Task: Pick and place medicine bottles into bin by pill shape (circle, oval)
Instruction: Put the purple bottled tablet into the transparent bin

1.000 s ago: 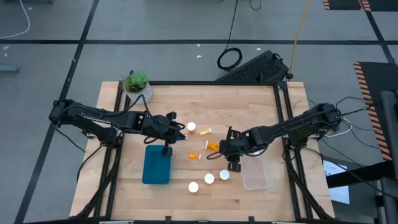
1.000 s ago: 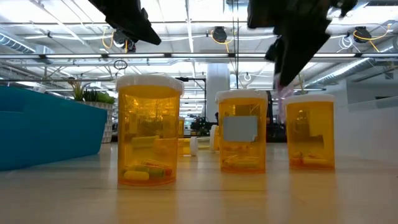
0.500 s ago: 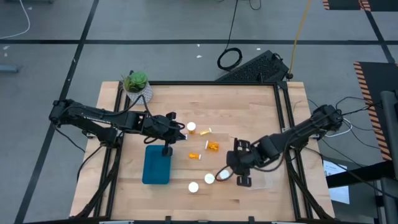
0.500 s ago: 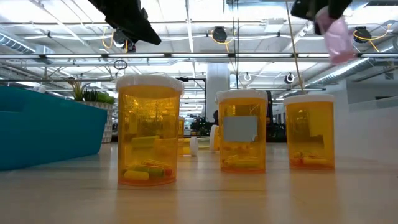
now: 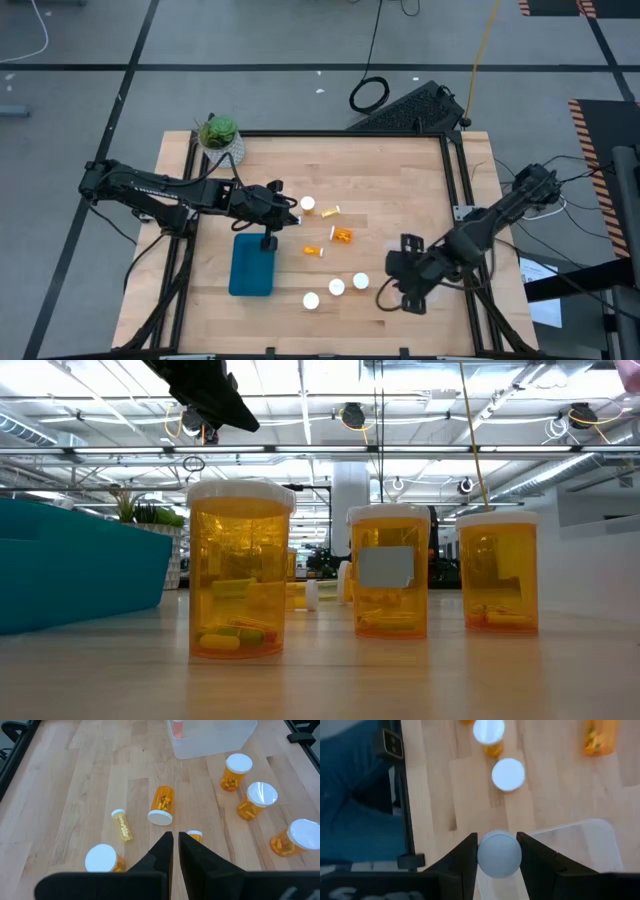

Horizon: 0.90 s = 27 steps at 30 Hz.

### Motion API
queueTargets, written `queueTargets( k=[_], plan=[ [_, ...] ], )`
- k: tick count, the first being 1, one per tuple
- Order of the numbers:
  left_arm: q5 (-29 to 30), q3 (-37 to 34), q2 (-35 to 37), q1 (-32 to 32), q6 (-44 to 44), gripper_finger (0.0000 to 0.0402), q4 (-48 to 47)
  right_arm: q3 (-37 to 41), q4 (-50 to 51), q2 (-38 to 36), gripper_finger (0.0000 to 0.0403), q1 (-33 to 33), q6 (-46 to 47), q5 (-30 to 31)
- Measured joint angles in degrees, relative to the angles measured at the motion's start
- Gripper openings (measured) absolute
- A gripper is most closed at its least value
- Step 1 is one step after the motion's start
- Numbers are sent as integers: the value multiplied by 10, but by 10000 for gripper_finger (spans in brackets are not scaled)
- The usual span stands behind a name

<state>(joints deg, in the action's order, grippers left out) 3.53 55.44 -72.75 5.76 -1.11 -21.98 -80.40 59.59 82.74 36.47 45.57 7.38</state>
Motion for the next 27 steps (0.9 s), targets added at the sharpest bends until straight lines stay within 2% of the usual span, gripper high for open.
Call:
queueTargets(
  k=[6,12,22,27],
  plan=[
    [0,0,0,0,12,33,0,0,54,-18,118,34,58,45],
    [0,0,0,0,6,33,0,20,73,-17,118,55,115,49],
    [0,0,0,0,-60,33,53,138,67,-17,118,60,189,59],
    [0,0,0,0,-94,33,63,197,12,-17,118,60,198,56]
  ],
)
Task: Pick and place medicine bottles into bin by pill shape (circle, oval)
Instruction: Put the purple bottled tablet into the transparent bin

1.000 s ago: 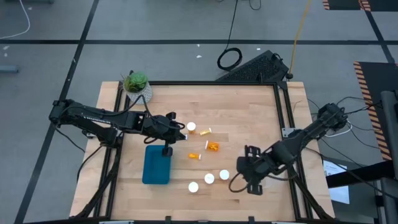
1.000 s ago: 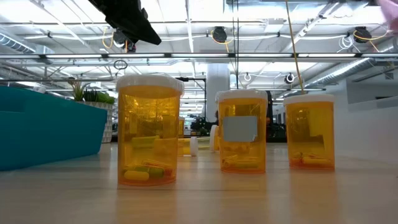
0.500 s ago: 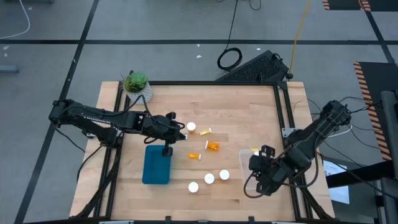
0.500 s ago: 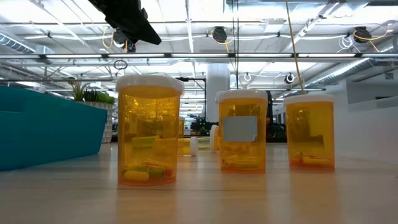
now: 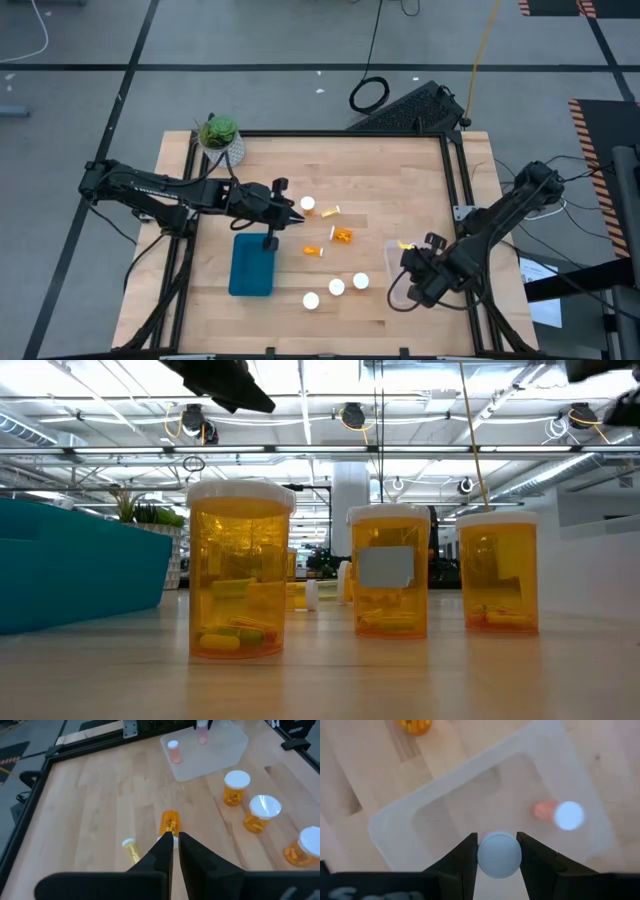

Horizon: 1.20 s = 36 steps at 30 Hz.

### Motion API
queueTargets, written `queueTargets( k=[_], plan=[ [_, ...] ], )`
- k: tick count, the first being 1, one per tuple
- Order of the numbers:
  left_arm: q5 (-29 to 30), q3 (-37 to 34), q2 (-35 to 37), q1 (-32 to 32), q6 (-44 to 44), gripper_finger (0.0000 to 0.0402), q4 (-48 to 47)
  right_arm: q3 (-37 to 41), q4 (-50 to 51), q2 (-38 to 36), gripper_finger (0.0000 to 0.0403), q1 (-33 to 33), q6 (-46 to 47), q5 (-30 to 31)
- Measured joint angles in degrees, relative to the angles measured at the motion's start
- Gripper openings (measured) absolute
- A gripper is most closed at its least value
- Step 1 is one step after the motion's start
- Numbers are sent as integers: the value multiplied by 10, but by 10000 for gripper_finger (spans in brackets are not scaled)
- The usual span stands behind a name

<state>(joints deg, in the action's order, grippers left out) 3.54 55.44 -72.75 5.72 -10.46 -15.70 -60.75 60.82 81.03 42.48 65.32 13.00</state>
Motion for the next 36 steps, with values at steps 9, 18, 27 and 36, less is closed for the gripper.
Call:
queueTargets(
  k=[9,18,27,36],
  plan=[
    [0,0,0,-13,4,33,1,74,-80,0,118,0,9,-11],
    [0,0,0,-14,6,33,1,107,-89,-1,118,-2,24,-7],
    [-5,0,0,-14,6,33,1,132,-121,0,118,-13,26,2],
    [-5,0,0,-14,5,33,1,132,-125,-25,118,-13,13,5]
  ],
)
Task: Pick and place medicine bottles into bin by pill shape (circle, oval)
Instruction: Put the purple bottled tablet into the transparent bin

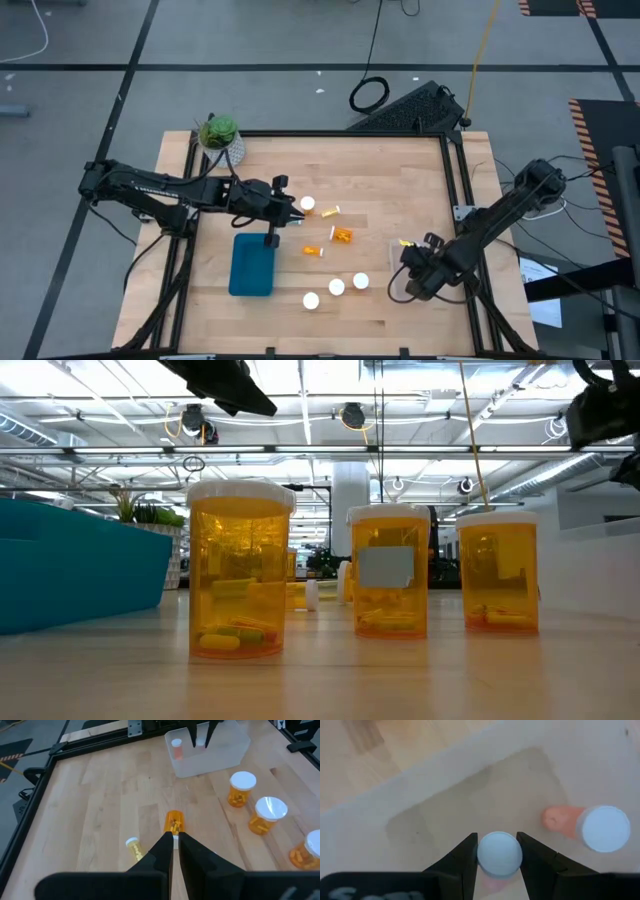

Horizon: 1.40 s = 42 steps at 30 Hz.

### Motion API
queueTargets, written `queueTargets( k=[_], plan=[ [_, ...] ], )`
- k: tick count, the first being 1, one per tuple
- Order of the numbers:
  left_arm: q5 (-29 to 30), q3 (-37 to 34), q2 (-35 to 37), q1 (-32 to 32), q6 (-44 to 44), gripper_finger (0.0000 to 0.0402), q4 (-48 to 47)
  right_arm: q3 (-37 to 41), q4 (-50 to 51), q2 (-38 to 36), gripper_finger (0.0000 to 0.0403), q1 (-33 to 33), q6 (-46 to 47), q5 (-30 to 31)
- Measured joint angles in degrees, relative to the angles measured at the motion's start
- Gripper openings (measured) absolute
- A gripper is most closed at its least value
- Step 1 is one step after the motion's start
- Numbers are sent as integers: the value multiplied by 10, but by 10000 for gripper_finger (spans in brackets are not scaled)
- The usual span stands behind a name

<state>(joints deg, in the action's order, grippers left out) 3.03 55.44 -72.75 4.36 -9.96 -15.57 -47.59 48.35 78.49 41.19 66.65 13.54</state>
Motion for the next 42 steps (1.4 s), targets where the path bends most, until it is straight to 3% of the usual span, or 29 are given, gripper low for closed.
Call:
queueTargets(
  k=[10,34,42],
  plan=[
    [-1,0,0,0,1,33,0,0,-2,-63,118,41,2,174],
    [-1,0,0,0,0,33,1,142,-135,-63,119,171,66,300],
    [-1,0,0,0,-1,33,9,157,-143,-63,147,182,87,302]
  ],
)
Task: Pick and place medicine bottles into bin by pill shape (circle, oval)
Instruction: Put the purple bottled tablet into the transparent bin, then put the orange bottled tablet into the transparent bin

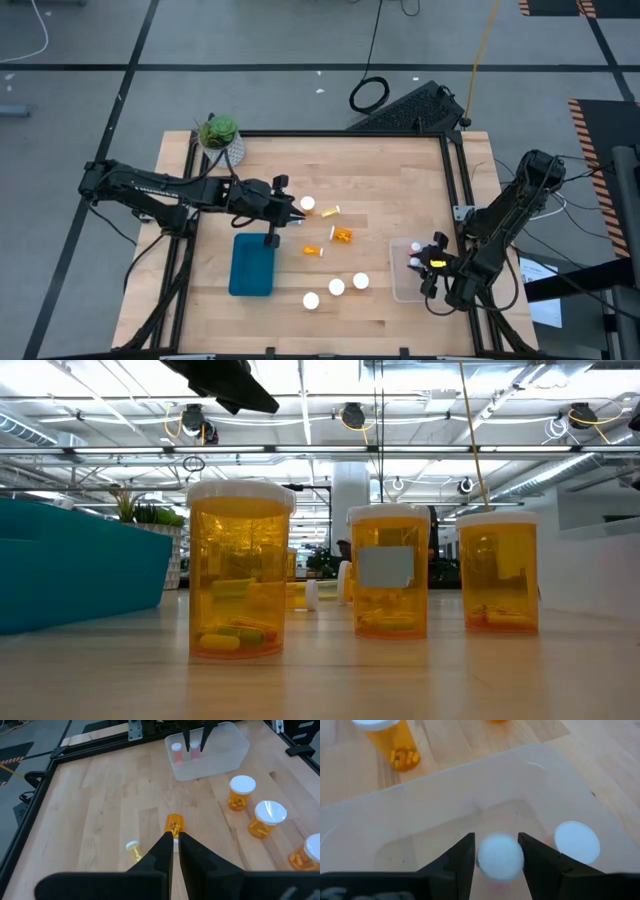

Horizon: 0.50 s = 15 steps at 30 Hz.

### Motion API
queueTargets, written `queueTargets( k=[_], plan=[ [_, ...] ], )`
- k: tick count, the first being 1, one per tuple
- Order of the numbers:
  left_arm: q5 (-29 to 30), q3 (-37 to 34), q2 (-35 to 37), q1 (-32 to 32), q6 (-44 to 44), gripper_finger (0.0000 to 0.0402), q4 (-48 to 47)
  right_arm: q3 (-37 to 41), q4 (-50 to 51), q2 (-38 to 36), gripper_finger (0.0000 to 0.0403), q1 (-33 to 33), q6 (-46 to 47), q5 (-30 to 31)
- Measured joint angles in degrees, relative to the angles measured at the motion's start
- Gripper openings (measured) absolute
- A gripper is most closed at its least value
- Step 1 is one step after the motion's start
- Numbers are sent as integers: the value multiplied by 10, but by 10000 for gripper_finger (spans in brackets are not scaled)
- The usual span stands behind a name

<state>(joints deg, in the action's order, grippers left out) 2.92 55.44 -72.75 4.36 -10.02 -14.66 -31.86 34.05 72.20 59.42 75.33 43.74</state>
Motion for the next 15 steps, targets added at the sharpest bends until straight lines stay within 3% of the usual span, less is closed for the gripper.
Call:
queueTargets(
  k=[8,15],
  plan=[
    [0,0,0,0,0,33,0,0,8,-17,186,0,-8,-4],
    [1,0,0,0,-4,33,0,-4,14,-74,212,-8,-13,-4]
  ],
)
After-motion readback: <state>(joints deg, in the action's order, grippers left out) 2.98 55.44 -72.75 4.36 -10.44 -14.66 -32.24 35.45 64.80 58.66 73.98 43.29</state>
